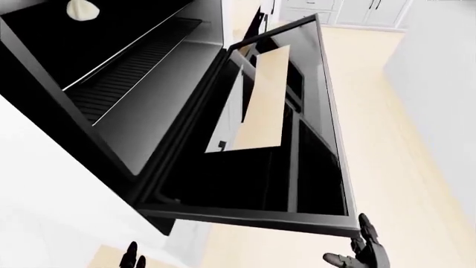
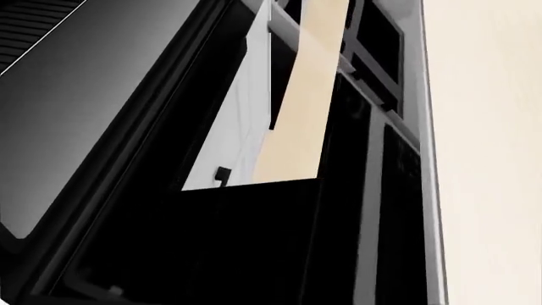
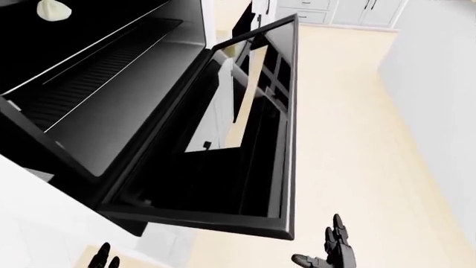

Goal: Close the oven door.

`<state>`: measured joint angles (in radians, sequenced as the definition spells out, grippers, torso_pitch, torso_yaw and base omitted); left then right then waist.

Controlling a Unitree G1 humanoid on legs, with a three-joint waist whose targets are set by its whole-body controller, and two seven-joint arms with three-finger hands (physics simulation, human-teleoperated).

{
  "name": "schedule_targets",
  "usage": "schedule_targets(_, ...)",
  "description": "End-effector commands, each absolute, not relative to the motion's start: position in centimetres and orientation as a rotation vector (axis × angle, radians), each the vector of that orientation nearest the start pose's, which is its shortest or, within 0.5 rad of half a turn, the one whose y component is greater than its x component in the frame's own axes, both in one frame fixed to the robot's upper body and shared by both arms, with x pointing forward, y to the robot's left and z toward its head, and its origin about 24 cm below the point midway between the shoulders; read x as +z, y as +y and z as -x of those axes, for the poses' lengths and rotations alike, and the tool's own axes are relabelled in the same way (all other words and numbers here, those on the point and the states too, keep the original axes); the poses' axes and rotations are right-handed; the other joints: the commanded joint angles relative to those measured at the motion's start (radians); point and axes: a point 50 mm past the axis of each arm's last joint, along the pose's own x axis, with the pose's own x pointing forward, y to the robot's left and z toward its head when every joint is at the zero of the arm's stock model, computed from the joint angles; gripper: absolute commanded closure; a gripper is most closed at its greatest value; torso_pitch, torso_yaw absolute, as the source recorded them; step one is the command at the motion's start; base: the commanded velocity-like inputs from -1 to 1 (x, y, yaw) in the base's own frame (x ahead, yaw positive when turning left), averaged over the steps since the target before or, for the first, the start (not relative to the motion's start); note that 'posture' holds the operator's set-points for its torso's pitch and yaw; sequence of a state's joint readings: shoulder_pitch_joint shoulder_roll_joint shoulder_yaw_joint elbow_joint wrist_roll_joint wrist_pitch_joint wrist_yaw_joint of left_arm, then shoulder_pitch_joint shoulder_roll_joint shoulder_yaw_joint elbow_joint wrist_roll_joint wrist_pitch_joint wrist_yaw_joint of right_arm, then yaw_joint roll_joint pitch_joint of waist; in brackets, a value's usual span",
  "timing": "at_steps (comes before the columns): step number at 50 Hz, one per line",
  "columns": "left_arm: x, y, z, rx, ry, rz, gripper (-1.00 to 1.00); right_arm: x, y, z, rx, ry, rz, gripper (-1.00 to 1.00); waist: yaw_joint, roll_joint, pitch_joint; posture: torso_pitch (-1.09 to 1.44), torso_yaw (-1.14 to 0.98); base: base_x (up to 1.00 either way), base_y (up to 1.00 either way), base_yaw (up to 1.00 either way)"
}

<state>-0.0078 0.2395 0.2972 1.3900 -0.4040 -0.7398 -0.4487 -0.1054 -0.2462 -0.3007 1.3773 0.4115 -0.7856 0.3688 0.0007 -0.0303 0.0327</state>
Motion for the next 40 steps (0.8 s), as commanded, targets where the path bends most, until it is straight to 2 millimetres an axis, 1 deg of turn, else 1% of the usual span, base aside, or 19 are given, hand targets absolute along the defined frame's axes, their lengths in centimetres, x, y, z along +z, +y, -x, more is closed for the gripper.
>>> schedule_targets(1, -11.3, 27.7, -11.3, 0.269, 0.438, 0.160, -1.00, -9.3, -28.3, -15.5, -0.330, 0.281, -0.124, -1.00, 0.000, -0.001, -0.011, 0.00, 0.00, 0.00, 0.00, 0.00)
schedule_targets(3, -11.3, 27.7, -11.3, 0.269, 0.438, 0.160, -1.00, -9.0, -28.2, -15.5, -0.315, 0.250, -0.113, -1.00, -0.001, -0.001, -0.008, 0.00, 0.00, 0.00, 0.00, 0.00)
schedule_targets(4, -11.3, 27.7, -11.3, 0.269, 0.439, 0.160, -1.00, -9.2, -28.3, -15.5, -0.334, 0.264, -0.144, -1.00, -0.001, -0.001, -0.007, 0.00, 0.00, 0.00, 0.00, 0.00)
schedule_targets(6, -11.3, 27.8, -11.3, 0.270, 0.438, 0.160, -1.00, -9.0, -28.4, -15.6, -0.335, 0.254, -0.140, -1.00, -0.002, -0.001, -0.005, 0.00, 0.00, 0.00, 0.00, 0.00)
schedule_targets(7, -11.3, 27.7, -11.2, 0.270, 0.439, 0.160, -1.00, -9.2, -28.8, -15.7, -0.353, 0.268, -0.188, -1.00, -0.002, -0.001, -0.005, 0.00, 0.00, 0.00, 0.00, 0.00)
schedule_targets(8, -11.3, 27.7, -11.2, 0.270, 0.439, 0.160, -1.00, -9.1, -28.9, -15.8, -0.362, 0.261, -0.202, -1.00, -0.002, -0.001, -0.004, 0.00, 0.00, 0.00, 0.00, 0.00)
schedule_targets(11, -11.3, 27.7, -11.2, 0.269, 0.440, 0.160, -1.00, -9.0, -28.8, -16.0, -0.342, 0.259, -0.201, -1.00, -0.004, -0.001, -0.003, 0.00, 0.00, 0.00, 0.00, 0.00)
schedule_targets(14, -11.3, 27.8, -11.3, 0.270, 0.439, 0.160, -1.00, -8.9, -29.1, -16.7, -0.364, 0.253, -0.261, -1.00, -0.005, -0.002, -0.003, 0.00, 0.00, 0.00, 0.00, 0.00)
schedule_targets(18, -11.3, 27.8, -11.3, 0.269, 0.440, 0.159, -1.00, -8.0, -28.8, -18.3, -0.292, 0.199, -0.282, -1.00, -0.006, -0.002, -0.004, 0.00, 0.00, 0.00, 0.00, 0.00)
schedule_targets(21, -11.3, 27.8, -11.3, 0.271, 0.440, 0.160, -1.00, -7.4, -28.3, -19.1, -0.233, 0.170, -0.281, -1.00, -0.006, -0.001, -0.006, 0.00, 0.00, 0.00, 0.00, 0.00)
schedule_targets(24, -11.3, 27.8, -11.3, 0.270, 0.439, 0.159, -1.00, -6.9, -28.1, -19.7, -0.215, 0.156, -0.290, -1.00, -0.005, 0.000, -0.008, 0.00, 0.00, 0.00, 0.00, 0.00)
schedule_targets(28, -11.3, 27.7, -11.3, 0.270, 0.439, 0.159, -1.00, -5.7, -27.8, -20.6, -0.193, 0.109, -0.288, -1.00, -0.002, 0.001, -0.012, 0.00, 0.00, 0.00, 0.00, 0.00)
schedule_targets(30, -11.3, 27.7, -11.3, 0.270, 0.437, 0.160, -1.00, -4.7, -27.6, -21.1, -0.179, 0.081, -0.288, -1.00, 0.000, 0.002, -0.013, 0.00, 0.00, 0.00, 0.00, 0.00)
schedule_targets(33, -11.3, 27.6, -11.3, 0.268, 0.438, 0.159, -1.00, -3.0, -27.1, -21.7, -0.152, 0.052, -0.300, -1.00, 0.002, 0.002, -0.014, 0.00, 0.00, 0.00, 0.00, 0.00)
schedule_targets(37, -11.3, 27.6, -11.3, 0.268, 0.438, 0.160, -1.00, 0.0, -25.6, -22.2, -0.047, -0.005, -0.287, -1.00, 0.004, 0.002, -0.016, 0.00, 0.00, 0.00, 0.00, 0.00)
schedule_targets(40, -11.3, 27.6, -11.3, 0.267, 0.438, 0.160, -1.00, 1.4, -25.0, -22.2, -0.005, -0.025, -0.297, -1.00, 0.003, 0.003, -0.018, 0.00, 0.00, 0.00, 0.00, 0.00)
